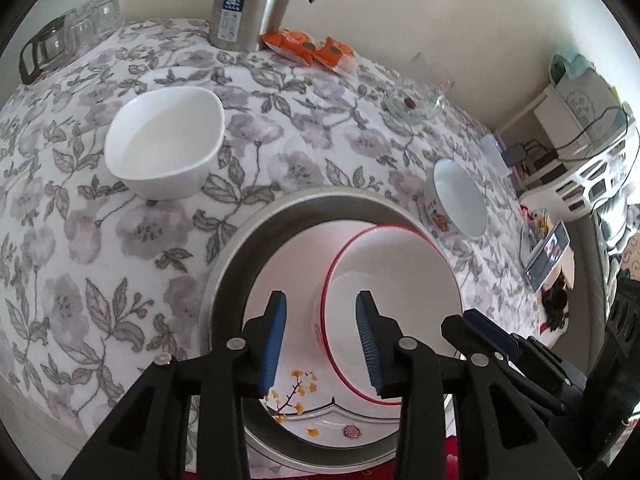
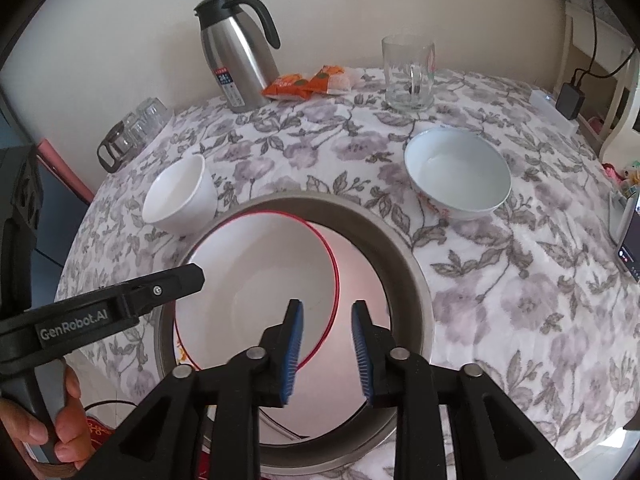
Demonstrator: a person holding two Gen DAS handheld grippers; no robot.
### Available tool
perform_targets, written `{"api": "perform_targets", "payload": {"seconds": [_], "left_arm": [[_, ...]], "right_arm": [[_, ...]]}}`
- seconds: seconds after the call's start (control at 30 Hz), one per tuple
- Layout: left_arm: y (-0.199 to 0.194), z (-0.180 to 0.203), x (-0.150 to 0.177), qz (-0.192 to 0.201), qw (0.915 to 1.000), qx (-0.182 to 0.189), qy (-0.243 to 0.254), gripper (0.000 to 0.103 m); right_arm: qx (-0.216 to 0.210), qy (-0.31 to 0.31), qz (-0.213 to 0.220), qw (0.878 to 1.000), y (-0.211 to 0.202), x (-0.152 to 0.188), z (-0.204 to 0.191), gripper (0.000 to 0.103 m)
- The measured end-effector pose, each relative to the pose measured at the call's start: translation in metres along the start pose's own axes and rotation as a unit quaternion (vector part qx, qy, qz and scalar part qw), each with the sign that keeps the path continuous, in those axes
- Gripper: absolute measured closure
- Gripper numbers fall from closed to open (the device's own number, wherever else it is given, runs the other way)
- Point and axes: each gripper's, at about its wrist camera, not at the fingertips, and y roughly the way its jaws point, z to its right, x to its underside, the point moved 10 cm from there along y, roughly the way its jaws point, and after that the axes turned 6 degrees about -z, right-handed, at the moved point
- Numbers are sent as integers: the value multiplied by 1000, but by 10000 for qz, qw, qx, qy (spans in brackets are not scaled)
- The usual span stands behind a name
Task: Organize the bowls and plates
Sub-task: 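Lower the strawberry bowl onto the plate in the basin and open both tools, then move both tools toward the white square bowl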
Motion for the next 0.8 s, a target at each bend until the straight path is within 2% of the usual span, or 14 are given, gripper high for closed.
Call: {"api": "perform_targets", "payload": {"seconds": [0.07, 0.17, 0.2, 0.33, 0.43, 0.47, 0.5, 0.67, 0.73, 0.8], "left_arm": [[-5, -2, -3, 115, 9999, -28, -34, 64], [-14, -12, -9, 325, 9991, -184, -206, 50], [-16, -15, -11, 381, 9986, -258, -252, 49], [-21, -34, -15, 505, 9959, -596, -459, 49], [-20, -43, -15, 477, 9948, -685, -586, 48], [-19, -46, -15, 463, 9944, -721, -626, 43], [-18, -48, -15, 449, 9940, -750, -656, 33], [-18, -57, -18, 542, 9919, -841, -785, 26], [-20, -63, -20, 609, 9903, -898, -873, 20], [-22, -69, -21, 659, 9891, -936, -931, 17]], "right_arm": [[34, 28, 89, 10000, -3, -3, 1, 63], [62, 120, 165, 9998, -5, -6, 6, 58], [77, 154, 173, 9997, -5, -7, 8, 54], [205, 192, 174, 9995, -3, -8, 12, 40], [240, 179, 184, 9994, -2, -8, 13, 34], [256, 173, 185, 9993, -2, -8, 13, 33], [278, 169, 188, 9993, -1, -9, 14, 29], [347, 205, 241, 9989, -1, -10, 17, 20], [377, 218, 268, 9987, -1, -11, 18, 6], [403, 217, 302, 9985, -1, -12, 18, 0]]}}
